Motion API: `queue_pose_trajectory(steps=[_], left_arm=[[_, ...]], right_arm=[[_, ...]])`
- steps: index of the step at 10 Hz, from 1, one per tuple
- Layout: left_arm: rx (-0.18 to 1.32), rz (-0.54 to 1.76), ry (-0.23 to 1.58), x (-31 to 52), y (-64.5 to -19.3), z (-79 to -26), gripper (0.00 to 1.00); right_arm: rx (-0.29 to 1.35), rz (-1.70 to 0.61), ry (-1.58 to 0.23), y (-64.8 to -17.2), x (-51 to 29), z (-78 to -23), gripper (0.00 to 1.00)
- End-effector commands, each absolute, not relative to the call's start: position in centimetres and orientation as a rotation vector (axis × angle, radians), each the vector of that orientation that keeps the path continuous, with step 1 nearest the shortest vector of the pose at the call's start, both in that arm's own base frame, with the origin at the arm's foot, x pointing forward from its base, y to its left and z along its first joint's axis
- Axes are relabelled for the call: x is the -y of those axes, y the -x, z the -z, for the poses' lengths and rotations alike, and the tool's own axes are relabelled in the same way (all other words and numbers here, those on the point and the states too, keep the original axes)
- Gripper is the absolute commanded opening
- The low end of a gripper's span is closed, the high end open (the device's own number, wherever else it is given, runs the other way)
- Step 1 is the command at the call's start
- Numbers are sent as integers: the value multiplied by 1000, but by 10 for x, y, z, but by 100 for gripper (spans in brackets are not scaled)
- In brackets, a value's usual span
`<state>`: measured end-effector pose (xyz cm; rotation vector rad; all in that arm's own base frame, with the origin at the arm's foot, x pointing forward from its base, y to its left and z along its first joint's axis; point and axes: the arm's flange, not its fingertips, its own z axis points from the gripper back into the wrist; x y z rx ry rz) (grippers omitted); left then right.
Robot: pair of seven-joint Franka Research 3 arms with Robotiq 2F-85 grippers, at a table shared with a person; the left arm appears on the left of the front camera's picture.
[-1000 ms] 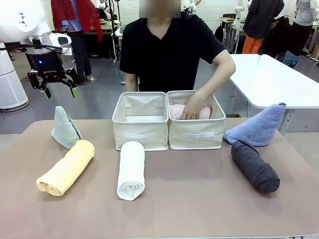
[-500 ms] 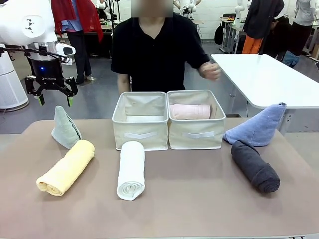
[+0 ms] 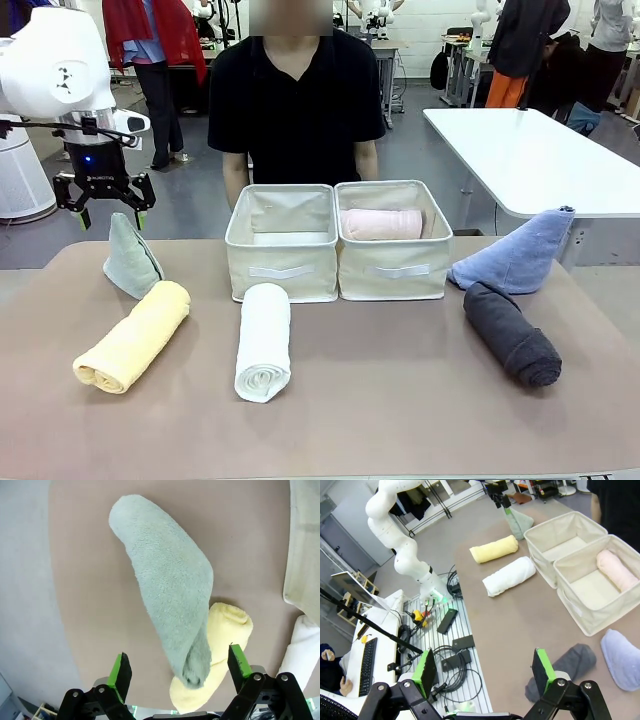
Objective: Sort the towels based on their folding style.
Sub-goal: Pick up one triangle-folded towel and place it in the left Fabric basket.
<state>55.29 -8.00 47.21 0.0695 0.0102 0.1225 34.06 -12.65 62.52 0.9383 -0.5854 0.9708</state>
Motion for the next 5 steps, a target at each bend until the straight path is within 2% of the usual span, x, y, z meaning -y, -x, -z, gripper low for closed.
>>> queue_pose_trajectory(steps=[1,3,4,5], left_arm=[[3,-152,-41,86,-557,-464,100],[-3,-167,-44,84,-564,-456,100],[3,-155,-38,83,-564,-456,87],[8,-151,-39,83,-563,-459,49]], right_arm=[[613,-980,-964,-342,126,-624,100],[613,-980,-964,-342,126,-624,100],[613,-980,-964,-342,126,-624,100],[613,-980,-964,-342,126,-624,100]])
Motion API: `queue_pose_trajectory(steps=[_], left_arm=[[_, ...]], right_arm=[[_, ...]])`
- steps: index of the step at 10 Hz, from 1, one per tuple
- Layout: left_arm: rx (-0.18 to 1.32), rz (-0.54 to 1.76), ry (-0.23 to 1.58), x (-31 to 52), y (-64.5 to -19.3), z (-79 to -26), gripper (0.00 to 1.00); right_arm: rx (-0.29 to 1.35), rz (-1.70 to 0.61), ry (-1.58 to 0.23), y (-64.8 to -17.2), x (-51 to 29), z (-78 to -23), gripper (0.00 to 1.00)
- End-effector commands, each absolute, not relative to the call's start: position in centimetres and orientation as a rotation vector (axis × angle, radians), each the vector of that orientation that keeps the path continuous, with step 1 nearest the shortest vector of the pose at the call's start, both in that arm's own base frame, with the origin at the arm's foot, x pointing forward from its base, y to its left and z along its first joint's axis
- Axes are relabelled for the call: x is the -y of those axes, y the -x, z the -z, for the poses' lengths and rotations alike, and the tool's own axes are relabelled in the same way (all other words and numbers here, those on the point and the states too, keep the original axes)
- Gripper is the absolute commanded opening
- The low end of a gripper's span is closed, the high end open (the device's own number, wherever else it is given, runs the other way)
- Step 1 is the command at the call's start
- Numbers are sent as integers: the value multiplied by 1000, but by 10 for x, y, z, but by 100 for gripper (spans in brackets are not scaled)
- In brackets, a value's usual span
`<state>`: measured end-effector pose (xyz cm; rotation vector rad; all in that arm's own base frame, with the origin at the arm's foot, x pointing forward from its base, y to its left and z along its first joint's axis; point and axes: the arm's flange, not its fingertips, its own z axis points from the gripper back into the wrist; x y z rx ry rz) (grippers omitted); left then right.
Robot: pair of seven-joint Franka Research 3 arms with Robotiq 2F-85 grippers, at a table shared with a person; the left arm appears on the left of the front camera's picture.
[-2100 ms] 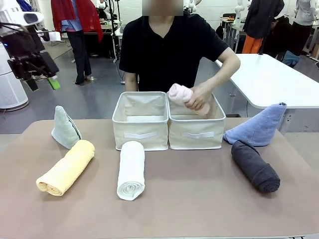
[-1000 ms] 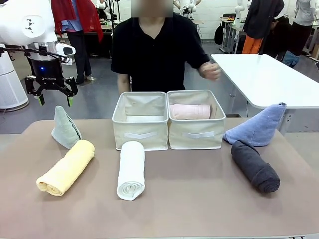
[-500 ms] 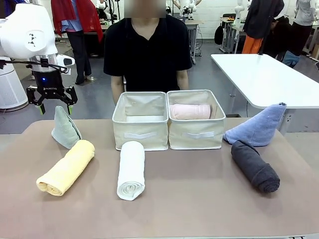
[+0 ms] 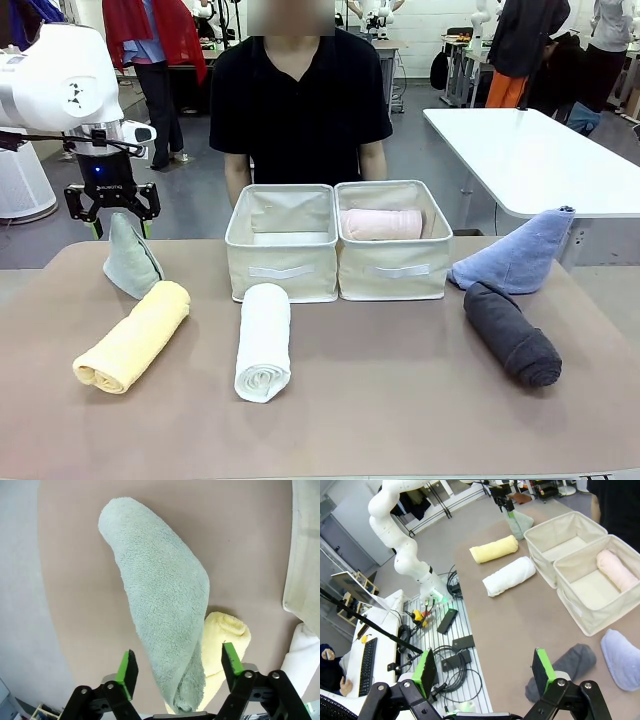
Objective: Sort the towels based on their folding style.
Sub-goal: Pick up one triangle-folded towel and place it in the left Fabric basket.
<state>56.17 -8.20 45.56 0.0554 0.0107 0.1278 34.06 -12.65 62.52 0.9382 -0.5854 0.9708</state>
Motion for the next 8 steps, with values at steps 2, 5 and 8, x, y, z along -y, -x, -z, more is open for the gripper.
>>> queue_pose_trajectory(steps=[2,5,8], left_arm=[[19,-148,-20,82,-560,-468,0],[7,-154,-19,81,-559,-467,15],[-25,-154,-19,80,-561,-463,0]], right_arm=[[613,-980,-964,-342,126,-624,100],[613,-980,-964,-342,126,-624,100],[613,-980,-964,-342,126,-624,100]])
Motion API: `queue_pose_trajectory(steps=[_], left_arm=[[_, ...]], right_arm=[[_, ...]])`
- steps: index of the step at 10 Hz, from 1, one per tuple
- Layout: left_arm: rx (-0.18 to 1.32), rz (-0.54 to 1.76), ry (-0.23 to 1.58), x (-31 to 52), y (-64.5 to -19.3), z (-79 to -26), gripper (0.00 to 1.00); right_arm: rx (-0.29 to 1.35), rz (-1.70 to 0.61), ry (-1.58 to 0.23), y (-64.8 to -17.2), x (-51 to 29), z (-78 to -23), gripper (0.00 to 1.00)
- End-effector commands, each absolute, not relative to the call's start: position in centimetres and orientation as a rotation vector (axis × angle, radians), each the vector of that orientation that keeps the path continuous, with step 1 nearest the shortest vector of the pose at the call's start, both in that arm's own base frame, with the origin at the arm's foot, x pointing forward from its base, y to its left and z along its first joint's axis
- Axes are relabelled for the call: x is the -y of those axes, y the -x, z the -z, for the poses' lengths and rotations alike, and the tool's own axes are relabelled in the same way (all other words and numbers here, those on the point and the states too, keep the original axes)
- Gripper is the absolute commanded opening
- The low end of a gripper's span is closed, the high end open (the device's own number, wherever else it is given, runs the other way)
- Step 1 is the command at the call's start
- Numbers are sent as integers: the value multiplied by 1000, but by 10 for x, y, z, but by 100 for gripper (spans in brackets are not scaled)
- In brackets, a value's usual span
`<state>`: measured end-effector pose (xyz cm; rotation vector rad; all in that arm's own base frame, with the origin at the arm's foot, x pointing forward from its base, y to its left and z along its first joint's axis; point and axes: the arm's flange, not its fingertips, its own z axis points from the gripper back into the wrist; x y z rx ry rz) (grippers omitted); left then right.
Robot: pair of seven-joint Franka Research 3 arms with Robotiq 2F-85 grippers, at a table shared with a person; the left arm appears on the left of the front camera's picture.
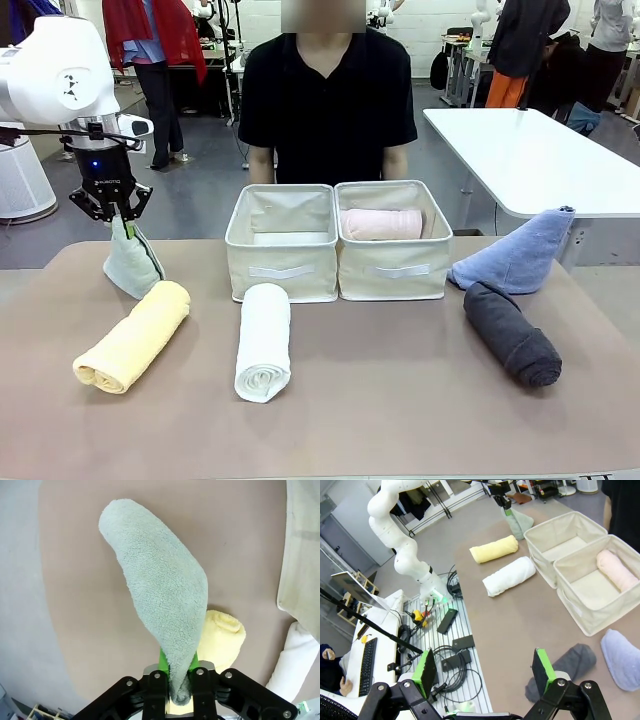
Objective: Sort the towels based on their folding style.
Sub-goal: Pick up one triangle-folded towel and place it in the left Fabric basket.
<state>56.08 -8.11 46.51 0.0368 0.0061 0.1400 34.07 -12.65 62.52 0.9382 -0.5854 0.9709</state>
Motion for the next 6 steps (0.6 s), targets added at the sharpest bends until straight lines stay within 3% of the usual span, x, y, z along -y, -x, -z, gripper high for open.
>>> queue_pose_trajectory(steps=[1,4,5,6], left_arm=[[-27,-156,-20,80,-561,-464,0],[-31,-152,-14,74,-559,-476,0],[-38,-86,-6,64,-548,-506,13],[-20,-8,-31,53,-528,-549,13]], right_arm=[[613,-980,-964,-342,126,-624,100],[613,-980,-964,-342,126,-624,100],[613,-980,-964,-342,126,-624,100],[613,-980,-964,-342,126,-624,100]])
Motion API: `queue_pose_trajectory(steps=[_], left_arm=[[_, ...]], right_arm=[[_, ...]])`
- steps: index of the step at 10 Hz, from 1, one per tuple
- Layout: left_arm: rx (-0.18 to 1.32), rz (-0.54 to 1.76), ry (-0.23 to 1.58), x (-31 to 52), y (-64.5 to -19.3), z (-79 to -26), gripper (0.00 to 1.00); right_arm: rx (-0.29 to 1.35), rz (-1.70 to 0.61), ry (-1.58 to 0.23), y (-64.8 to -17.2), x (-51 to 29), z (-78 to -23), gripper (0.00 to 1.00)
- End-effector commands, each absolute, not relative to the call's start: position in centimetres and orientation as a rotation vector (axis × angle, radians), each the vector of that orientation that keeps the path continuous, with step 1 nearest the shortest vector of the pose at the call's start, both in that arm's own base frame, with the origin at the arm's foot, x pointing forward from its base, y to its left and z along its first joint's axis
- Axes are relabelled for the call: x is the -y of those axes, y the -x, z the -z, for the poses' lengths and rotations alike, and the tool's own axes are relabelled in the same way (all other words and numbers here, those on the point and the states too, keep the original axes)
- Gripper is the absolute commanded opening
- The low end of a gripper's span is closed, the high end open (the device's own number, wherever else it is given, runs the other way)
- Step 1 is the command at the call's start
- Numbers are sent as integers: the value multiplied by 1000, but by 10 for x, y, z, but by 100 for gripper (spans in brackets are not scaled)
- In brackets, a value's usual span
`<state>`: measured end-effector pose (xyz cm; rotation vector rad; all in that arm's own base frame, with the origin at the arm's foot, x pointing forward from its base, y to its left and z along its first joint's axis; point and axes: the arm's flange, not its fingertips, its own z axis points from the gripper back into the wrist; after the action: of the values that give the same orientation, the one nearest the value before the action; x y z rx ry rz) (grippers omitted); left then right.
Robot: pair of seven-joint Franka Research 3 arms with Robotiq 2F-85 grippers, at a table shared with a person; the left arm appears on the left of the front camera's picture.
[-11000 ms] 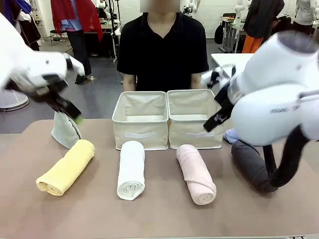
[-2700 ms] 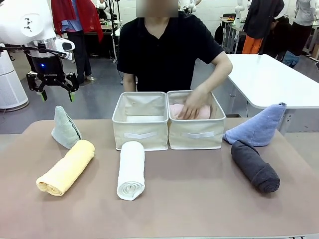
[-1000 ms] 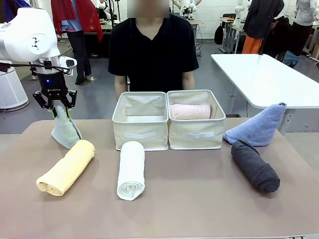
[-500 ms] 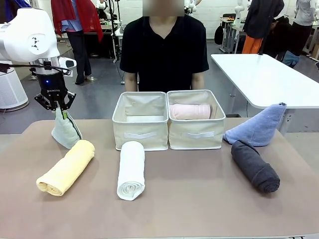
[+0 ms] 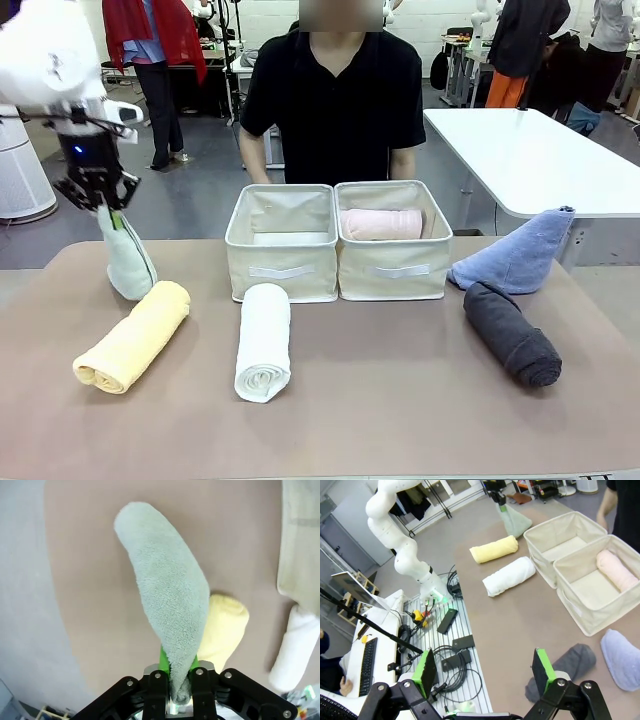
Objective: Sort the towels based on their folding style.
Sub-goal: Pick up one triangle-folded towel and place it in the left Fabric basket.
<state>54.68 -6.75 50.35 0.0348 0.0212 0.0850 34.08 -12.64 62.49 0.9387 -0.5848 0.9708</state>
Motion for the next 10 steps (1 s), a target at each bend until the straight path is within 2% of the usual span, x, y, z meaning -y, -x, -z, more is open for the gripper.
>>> queue_pose_trajectory(steps=[1,2,4,6,7,8,9,10], left_arm=[[-2,95,-31,40,-500,-600,13],[8,142,-41,30,-476,-641,13],[-96,271,-67,17,-435,-702,13],[-73,345,-14,6,-398,-749,13],[-71,259,-38,16,-401,-717,13],[-71,259,-38,16,-401,-717,13],[-83,304,-29,9,-385,-742,15],[-116,471,7,26,-401,-722,15]], right_arm=[[613,-980,-964,-342,126,-624,100],[613,-980,-964,-342,126,-624,100],[613,-980,-964,-342,126,-624,100],[613,-980,-964,-342,126,-624,100],[613,-980,-964,-342,126,-624,100],[613,-980,-964,-342,126,-624,100],[613,-980,-964,-342,126,-624,100],[613,-980,-964,-342,126,-624,100]])
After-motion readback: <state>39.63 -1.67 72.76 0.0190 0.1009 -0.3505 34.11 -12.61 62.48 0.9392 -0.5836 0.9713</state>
